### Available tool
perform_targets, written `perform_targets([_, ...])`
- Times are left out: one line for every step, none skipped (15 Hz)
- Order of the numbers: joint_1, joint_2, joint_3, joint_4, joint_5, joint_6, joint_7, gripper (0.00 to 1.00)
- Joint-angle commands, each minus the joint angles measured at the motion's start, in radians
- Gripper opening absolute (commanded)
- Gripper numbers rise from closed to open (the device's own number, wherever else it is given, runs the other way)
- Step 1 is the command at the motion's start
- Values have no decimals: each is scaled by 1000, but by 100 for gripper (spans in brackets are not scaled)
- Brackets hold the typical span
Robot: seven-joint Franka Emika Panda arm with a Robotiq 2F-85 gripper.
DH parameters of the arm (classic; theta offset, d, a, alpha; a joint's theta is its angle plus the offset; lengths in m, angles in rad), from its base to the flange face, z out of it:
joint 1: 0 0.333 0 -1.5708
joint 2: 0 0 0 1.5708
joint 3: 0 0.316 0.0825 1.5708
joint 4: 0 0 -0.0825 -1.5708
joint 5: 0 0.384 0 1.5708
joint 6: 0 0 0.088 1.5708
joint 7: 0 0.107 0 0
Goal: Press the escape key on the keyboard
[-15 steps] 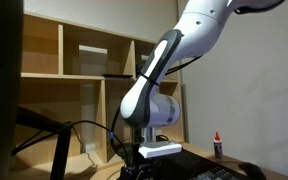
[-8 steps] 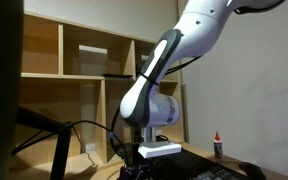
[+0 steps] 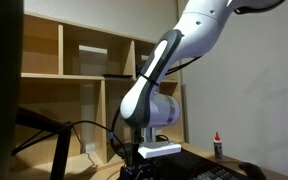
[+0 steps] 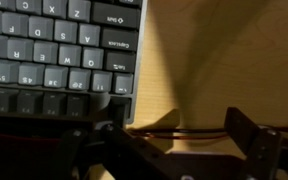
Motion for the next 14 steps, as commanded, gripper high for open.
perform_targets([19,-1,-21,-10,-26,69,41,100])
perform_targets([2,0,-4,1,-7,23,16,100])
perform_targets([4,0,-6,1,-9,37,21,100])
perform_targets([4,0,-7,1,-9,43,22,100])
perform_targets([4,0,-7,1,-9,45,23,100])
perform_targets([4,0,-7,1,-9,46,23,100])
perform_targets([4,0,-7,1,-9,46,23,100])
perform_targets([4,0,-7,1,-9,46,23,100])
perform_targets([4,0,-7,1,-9,46,24,100])
perform_targets([-3,-4,1,5,3,-9,22,100])
perform_targets([2,-9,-6,7,0,-57,42,100])
perform_targets([6,-10,-12,9,-5,-95,56,100])
perform_targets([6,-1,-8,3,-5,-29,34,100])
perform_targets([6,-1,-8,4,-5,-39,37,100])
